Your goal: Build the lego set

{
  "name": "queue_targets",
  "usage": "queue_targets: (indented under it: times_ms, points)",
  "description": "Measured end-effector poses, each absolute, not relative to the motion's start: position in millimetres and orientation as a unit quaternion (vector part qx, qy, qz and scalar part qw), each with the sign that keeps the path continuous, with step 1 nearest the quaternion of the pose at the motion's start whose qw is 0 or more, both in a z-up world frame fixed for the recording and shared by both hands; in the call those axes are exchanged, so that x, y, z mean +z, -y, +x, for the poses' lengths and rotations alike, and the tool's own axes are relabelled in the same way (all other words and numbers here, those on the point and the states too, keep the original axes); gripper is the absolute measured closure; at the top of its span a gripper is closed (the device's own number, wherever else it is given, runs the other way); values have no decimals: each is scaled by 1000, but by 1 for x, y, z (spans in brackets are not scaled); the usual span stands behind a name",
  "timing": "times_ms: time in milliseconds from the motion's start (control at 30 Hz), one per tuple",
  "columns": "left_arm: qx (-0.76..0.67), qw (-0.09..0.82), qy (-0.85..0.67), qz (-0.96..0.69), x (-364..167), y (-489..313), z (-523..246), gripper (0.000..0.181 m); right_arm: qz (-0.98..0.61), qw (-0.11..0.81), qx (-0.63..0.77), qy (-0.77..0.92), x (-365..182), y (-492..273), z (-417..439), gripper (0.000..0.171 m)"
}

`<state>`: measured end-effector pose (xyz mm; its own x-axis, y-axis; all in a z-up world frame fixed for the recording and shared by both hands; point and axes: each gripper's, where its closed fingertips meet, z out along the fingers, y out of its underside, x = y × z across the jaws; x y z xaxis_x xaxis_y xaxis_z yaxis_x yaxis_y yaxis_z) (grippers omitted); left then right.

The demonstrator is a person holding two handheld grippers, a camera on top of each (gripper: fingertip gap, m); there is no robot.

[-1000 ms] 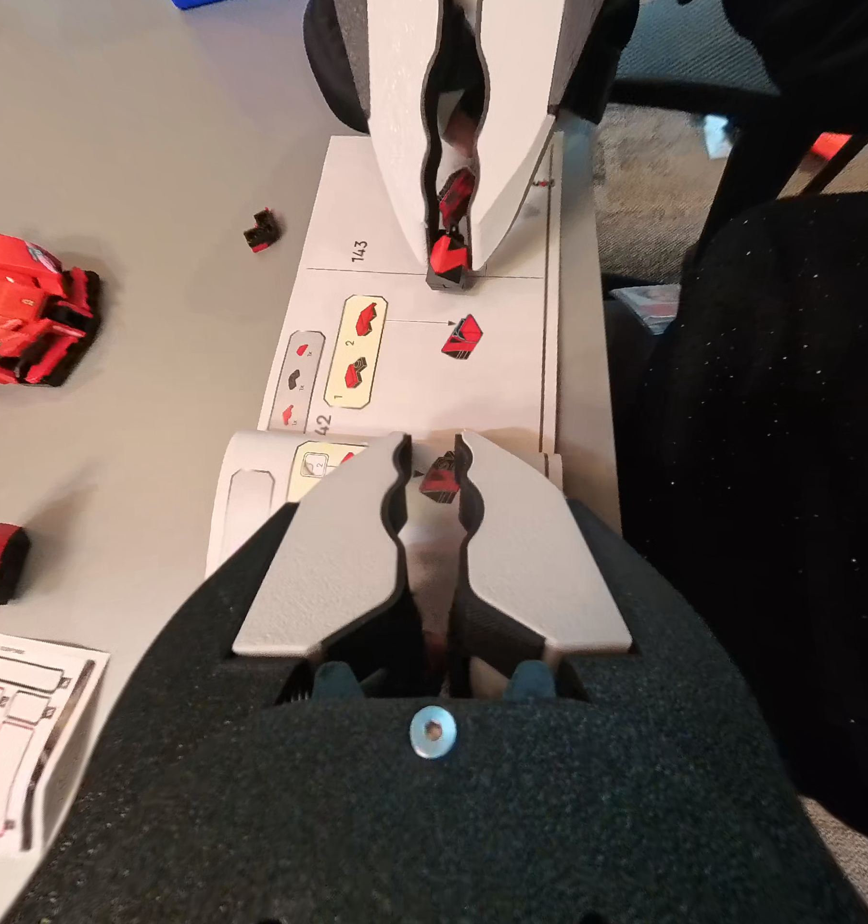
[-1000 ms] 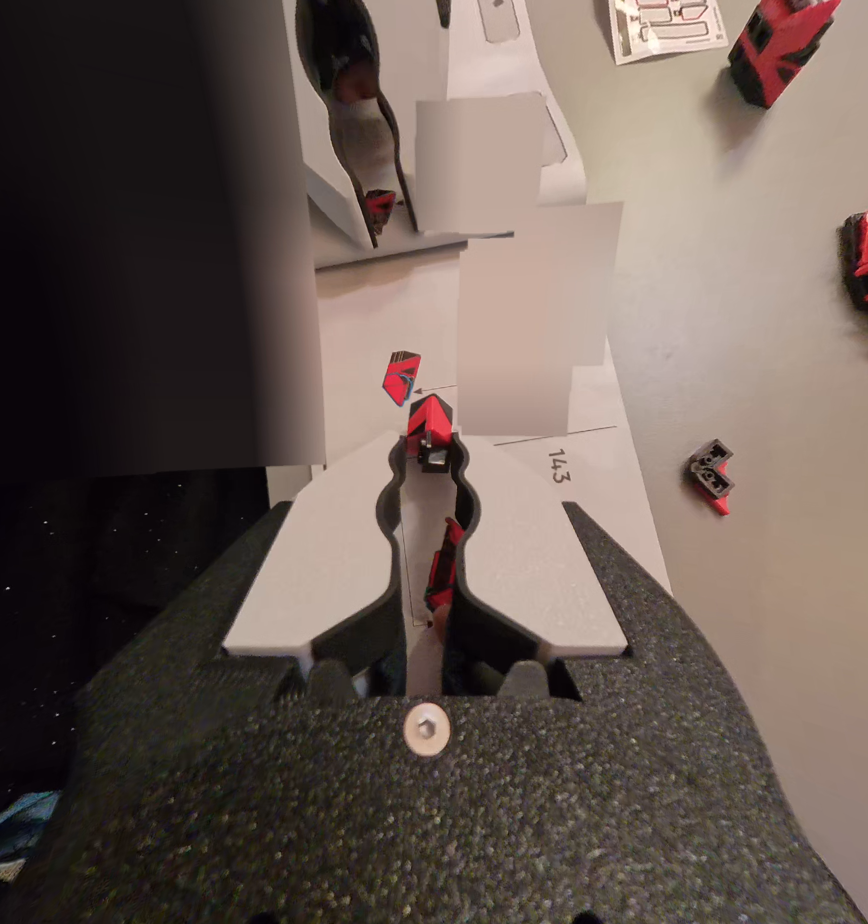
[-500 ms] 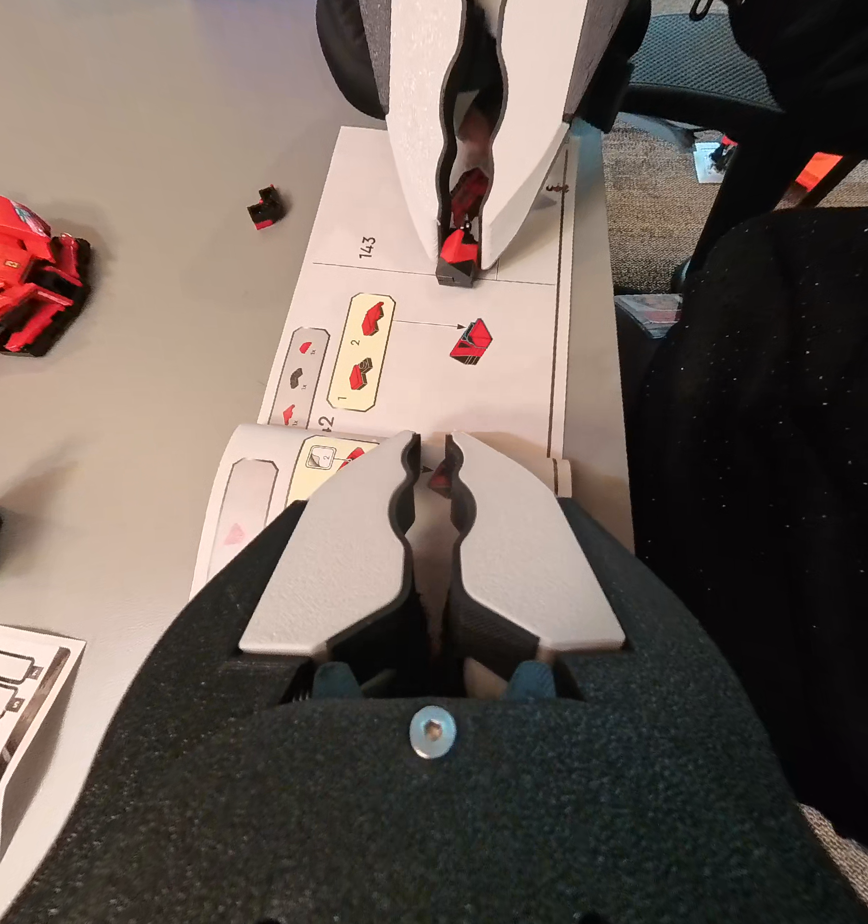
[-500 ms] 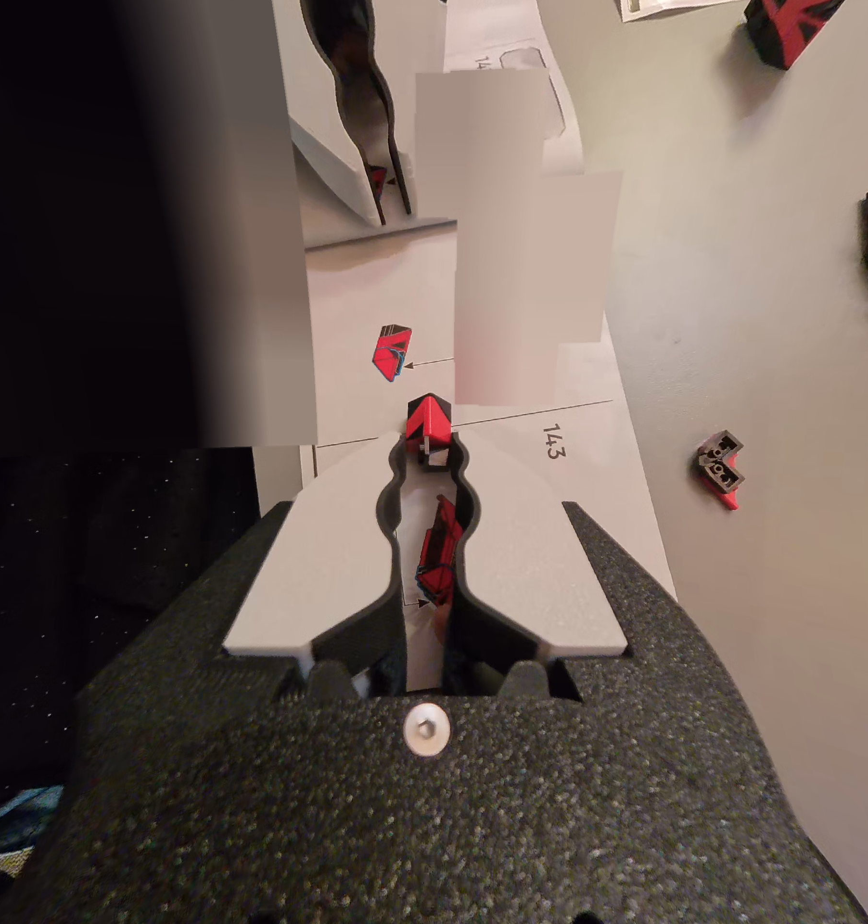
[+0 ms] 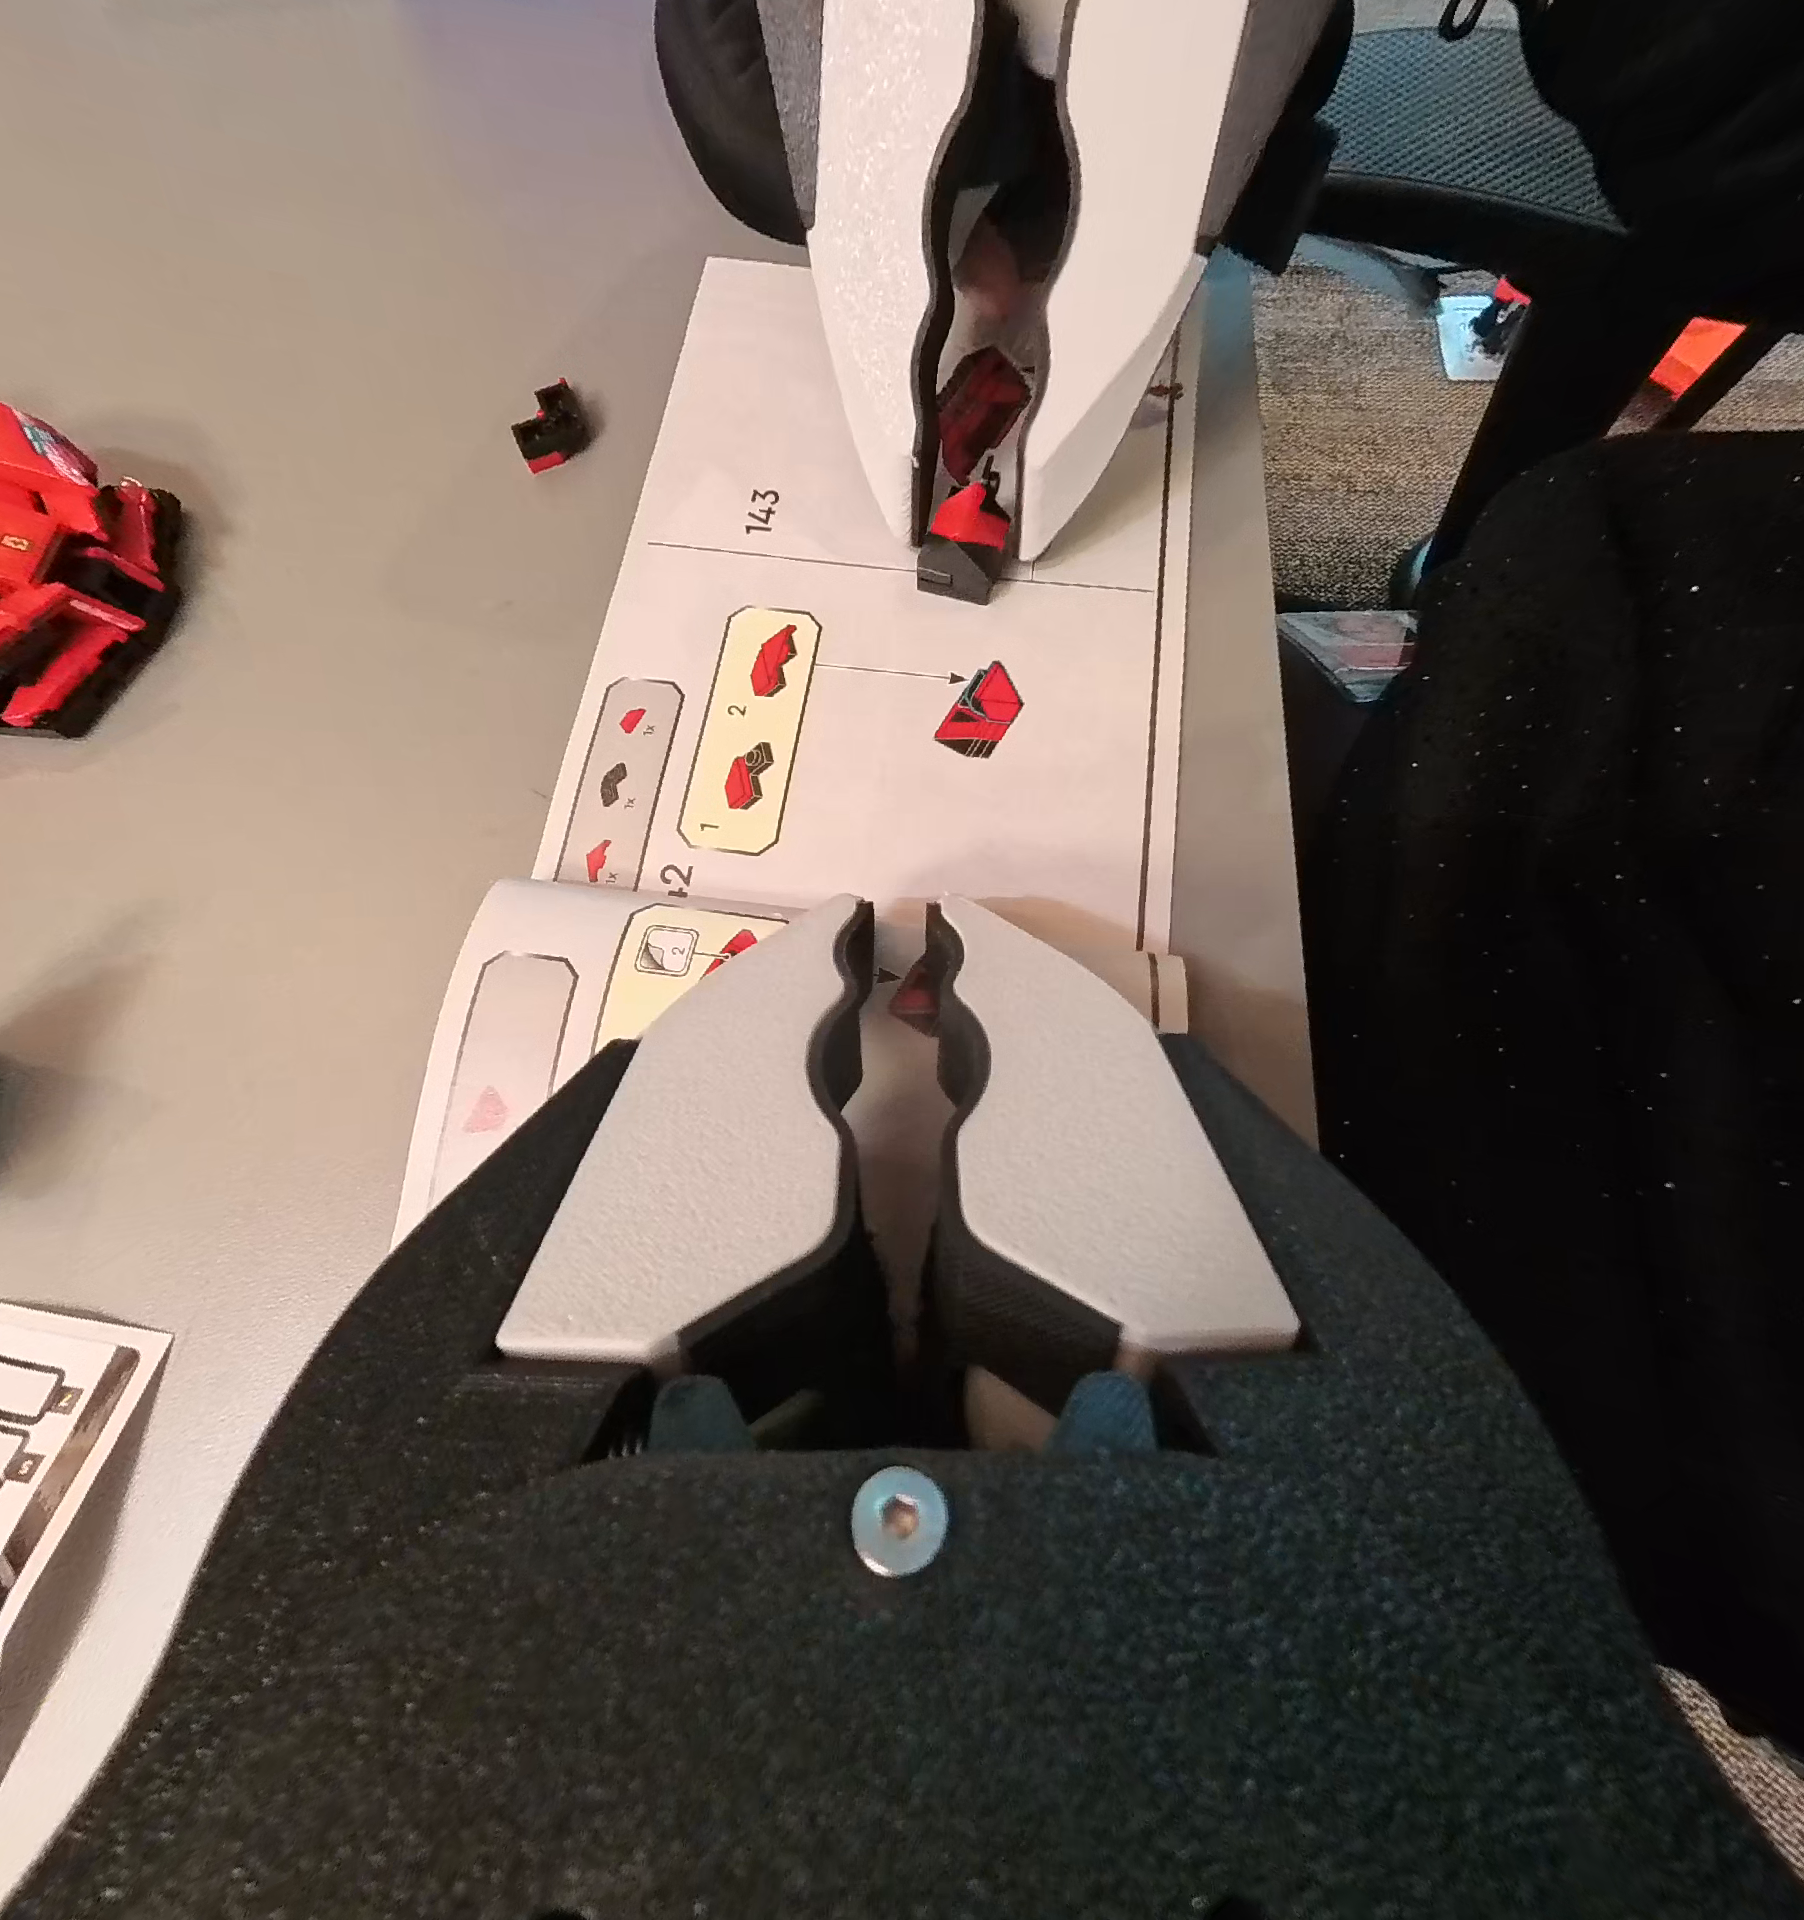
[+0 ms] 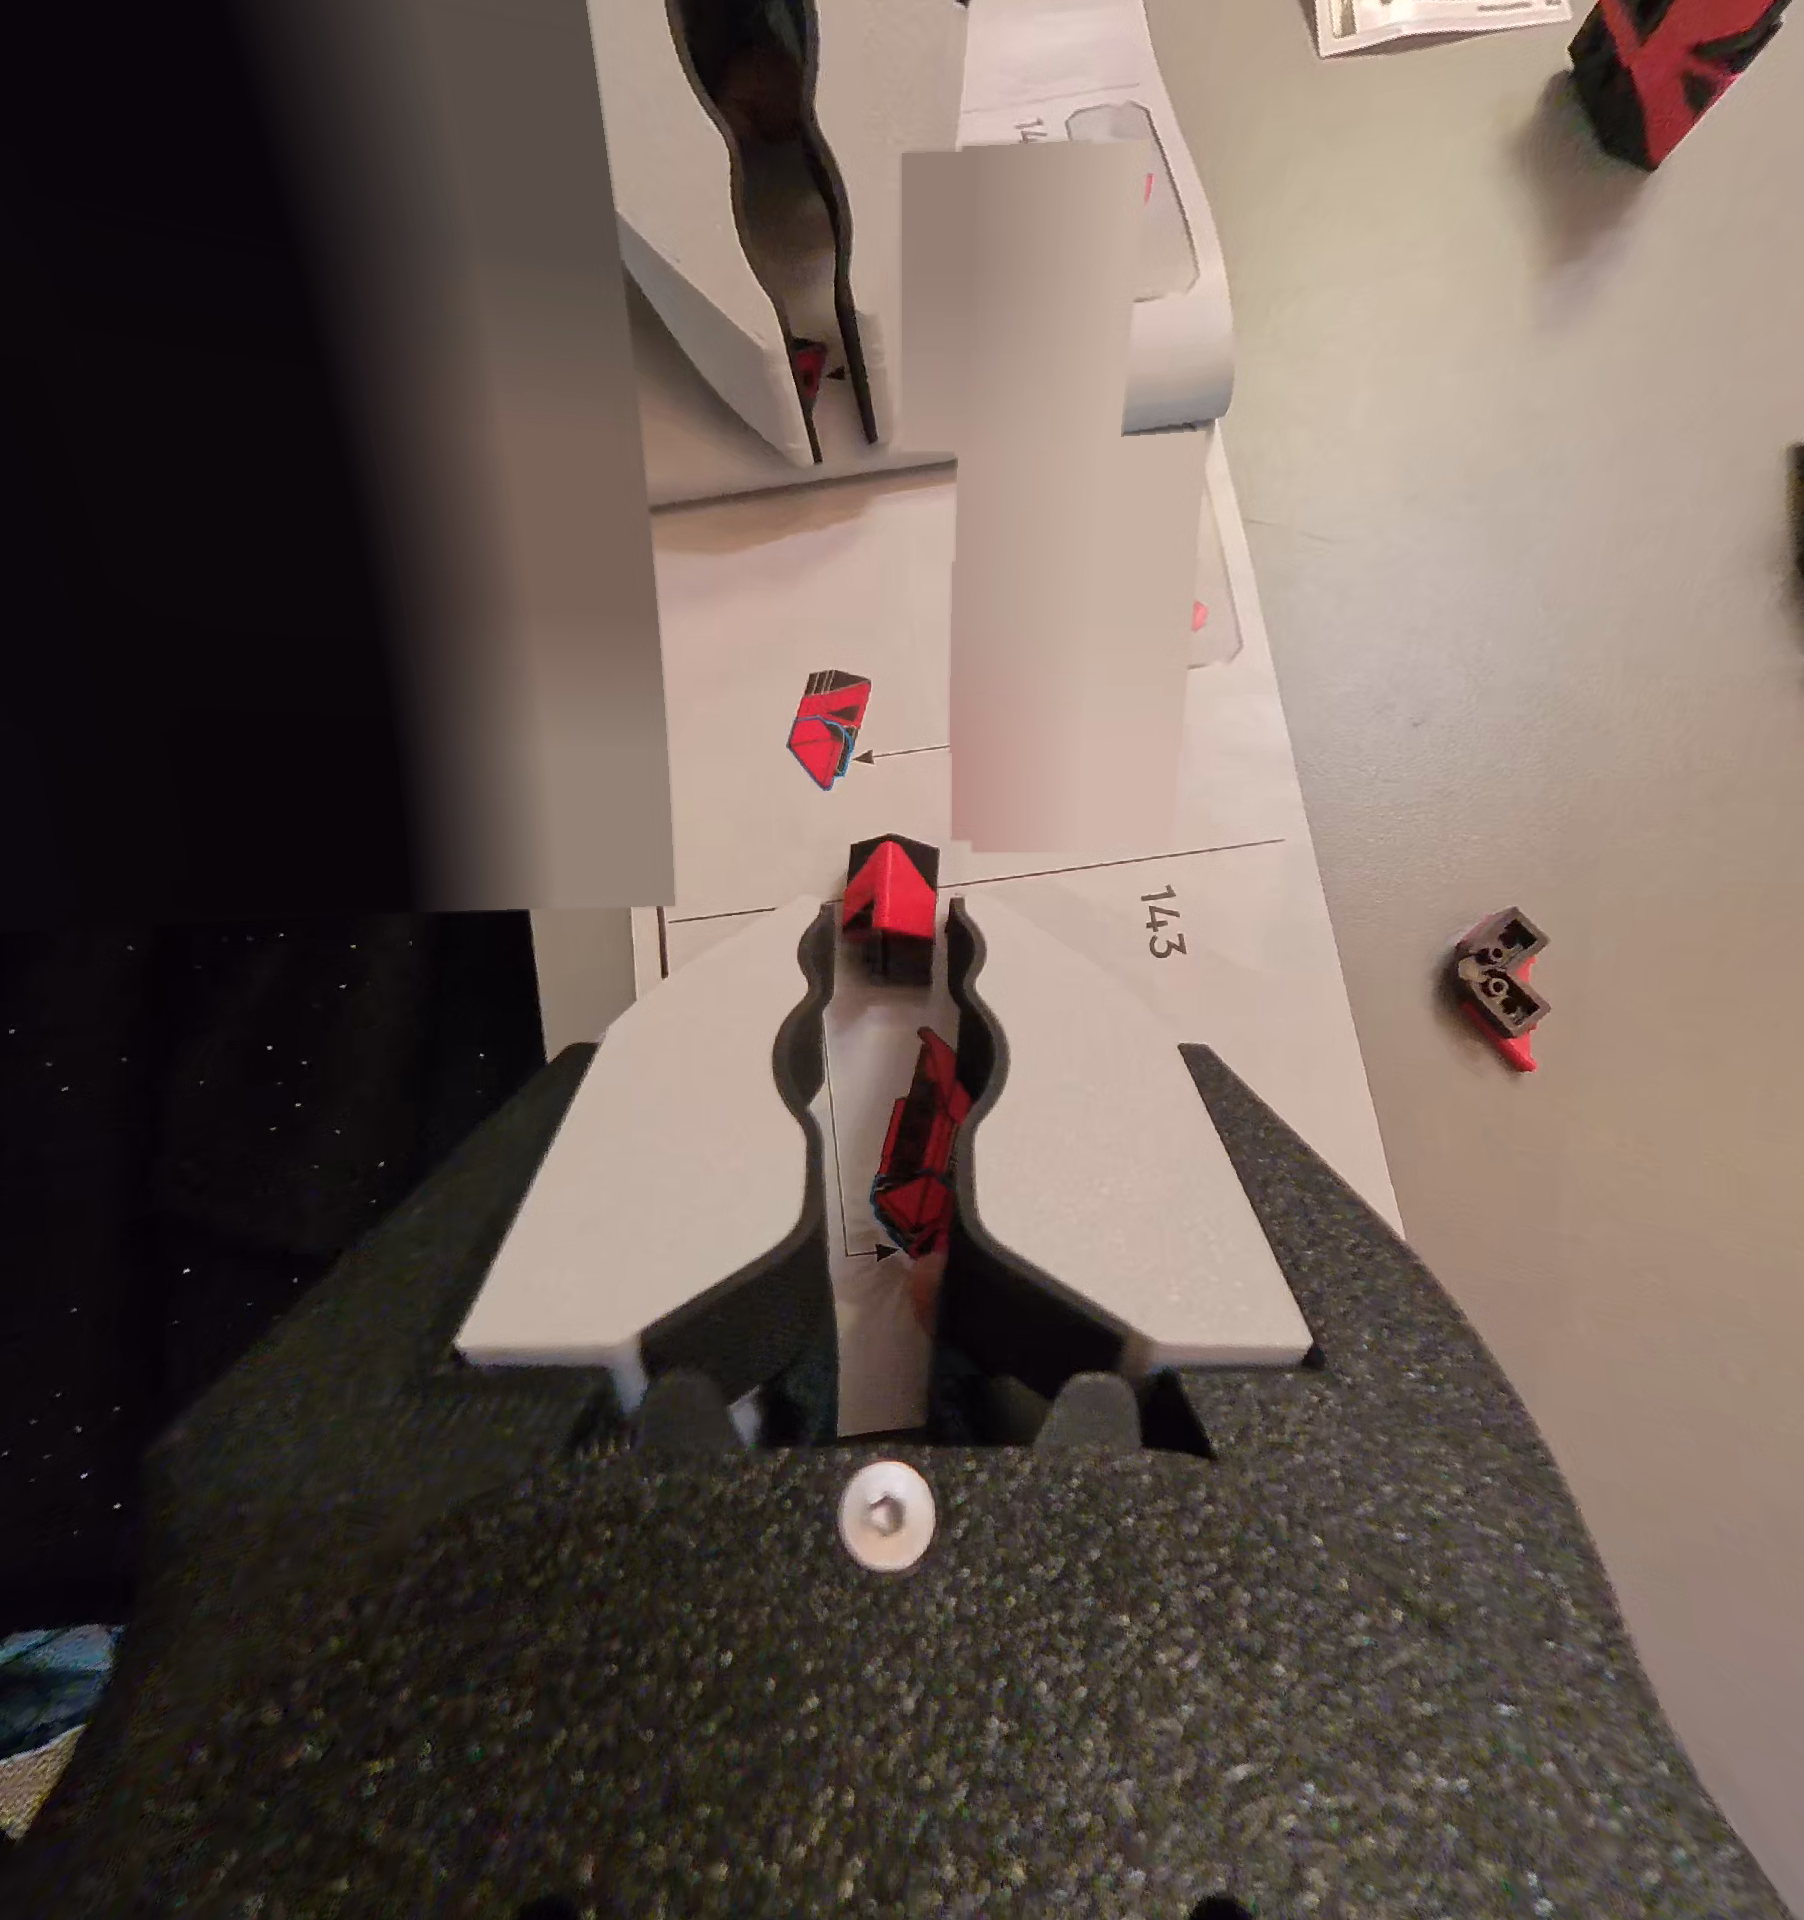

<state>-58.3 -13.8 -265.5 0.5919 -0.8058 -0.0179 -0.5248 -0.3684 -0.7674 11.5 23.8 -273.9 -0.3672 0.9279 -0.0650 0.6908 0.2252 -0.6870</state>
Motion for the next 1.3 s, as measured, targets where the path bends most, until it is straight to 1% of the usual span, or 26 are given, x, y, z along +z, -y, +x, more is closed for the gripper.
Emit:
queue_targets:
  times_ms: [400,600,733,1300]
  points:
    - [-187,380,-412,-807,-266,14,-58,172,-518,199,315,770,-269,-23,14,145]
    - [-189,379,-411,-807,-265,14,-58,172,-519,196,314,771,-268,-22,15,147]
    - [-190,379,-411,-807,-266,14,-58,172,-512,194,312,777,-270,-21,11,155]
    - [-190,378,-410,-808,-266,14,-58,172,-469,178,300,811,-269,-24,-10,153]
